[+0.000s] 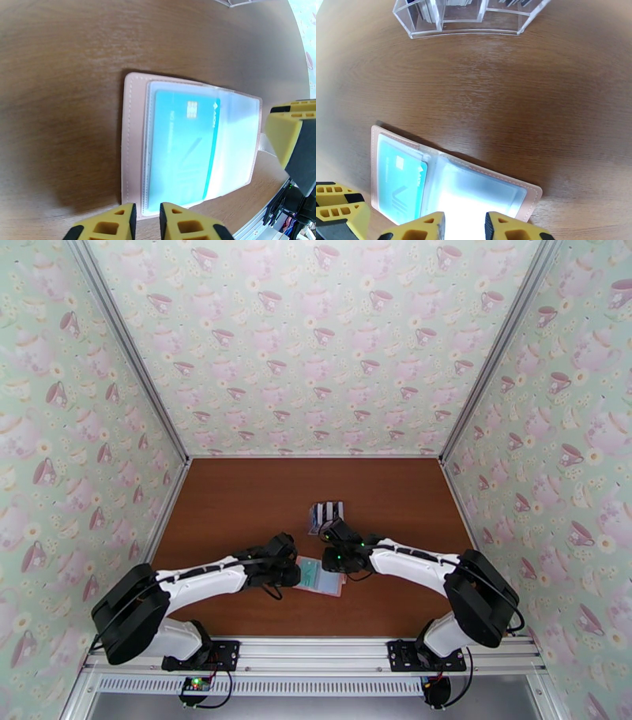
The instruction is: Put the credit cards into the card holder
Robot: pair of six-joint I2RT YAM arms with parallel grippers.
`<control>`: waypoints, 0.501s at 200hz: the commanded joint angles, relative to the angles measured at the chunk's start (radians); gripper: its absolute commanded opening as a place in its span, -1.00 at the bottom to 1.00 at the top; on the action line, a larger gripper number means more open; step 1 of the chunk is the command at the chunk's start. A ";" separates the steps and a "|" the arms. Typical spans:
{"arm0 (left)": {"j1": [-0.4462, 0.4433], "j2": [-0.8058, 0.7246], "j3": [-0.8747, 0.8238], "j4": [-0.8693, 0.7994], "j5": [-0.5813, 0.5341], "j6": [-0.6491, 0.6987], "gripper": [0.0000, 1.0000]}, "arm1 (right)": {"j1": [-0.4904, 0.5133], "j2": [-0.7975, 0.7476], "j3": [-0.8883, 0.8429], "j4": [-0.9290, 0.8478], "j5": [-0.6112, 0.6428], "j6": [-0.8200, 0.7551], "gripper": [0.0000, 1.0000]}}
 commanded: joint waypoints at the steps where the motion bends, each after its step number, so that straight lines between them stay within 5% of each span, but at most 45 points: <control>1: -0.006 0.001 -0.016 0.028 0.013 -0.019 -0.50 | -0.008 0.006 -0.003 -0.008 -0.007 -0.017 -0.34; 100: -0.010 0.029 -0.055 0.073 0.019 -0.041 -0.51 | -0.010 0.030 -0.012 0.009 -0.013 -0.012 -0.34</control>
